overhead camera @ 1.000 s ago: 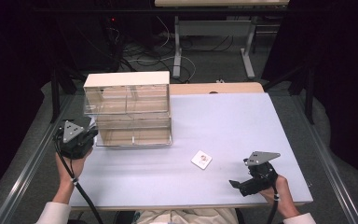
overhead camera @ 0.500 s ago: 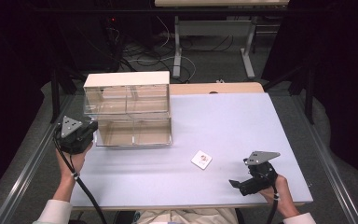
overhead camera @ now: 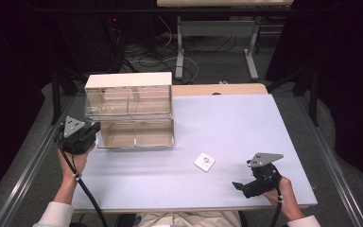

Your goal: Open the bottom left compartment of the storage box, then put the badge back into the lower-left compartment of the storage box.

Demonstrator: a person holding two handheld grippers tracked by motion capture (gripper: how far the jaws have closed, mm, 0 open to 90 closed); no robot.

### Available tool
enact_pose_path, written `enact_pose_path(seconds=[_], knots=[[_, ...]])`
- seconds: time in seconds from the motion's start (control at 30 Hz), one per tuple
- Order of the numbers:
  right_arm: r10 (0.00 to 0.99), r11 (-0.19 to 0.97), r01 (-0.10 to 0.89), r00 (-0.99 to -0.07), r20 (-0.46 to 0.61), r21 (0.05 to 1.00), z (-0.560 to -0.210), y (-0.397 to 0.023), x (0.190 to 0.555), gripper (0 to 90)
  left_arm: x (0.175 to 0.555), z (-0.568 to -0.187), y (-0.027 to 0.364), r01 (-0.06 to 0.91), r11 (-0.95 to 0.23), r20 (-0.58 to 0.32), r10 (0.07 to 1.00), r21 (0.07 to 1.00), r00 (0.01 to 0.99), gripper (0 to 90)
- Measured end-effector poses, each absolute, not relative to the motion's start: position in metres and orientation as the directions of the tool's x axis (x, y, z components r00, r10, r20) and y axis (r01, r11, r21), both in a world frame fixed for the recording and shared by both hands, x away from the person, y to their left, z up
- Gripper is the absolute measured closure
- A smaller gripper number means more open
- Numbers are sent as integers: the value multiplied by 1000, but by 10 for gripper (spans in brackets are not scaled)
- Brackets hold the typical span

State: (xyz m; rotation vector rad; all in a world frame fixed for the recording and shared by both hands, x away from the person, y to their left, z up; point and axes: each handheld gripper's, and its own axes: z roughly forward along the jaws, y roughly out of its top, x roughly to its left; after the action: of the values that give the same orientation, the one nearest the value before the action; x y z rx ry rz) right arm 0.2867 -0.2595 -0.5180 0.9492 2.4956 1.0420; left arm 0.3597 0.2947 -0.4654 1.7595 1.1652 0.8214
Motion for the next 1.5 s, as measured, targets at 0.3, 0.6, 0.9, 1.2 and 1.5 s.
enact_pose_path(seconds=[0.3,0.6,0.9,1.2,1.5], knots=[[663,526,465,-749,-1,713,-518,-259,286,36,359,-466,294,374,-209,71,934,903,350,900],[657,530,459,-754,-2,713,-518,-257,288,30,359,-466,295,372,-208,69,934,905,352,900],[650,539,454,-760,-6,710,-518,-250,291,24,359,-466,295,376,-207,66,933,903,353,900],[632,553,429,-774,-24,714,-518,-231,300,0,360,-467,295,369,-214,77,932,904,353,900],[653,540,449,-757,-18,712,-520,-218,311,0,360,-468,295,370,-215,78,932,904,353,900]])
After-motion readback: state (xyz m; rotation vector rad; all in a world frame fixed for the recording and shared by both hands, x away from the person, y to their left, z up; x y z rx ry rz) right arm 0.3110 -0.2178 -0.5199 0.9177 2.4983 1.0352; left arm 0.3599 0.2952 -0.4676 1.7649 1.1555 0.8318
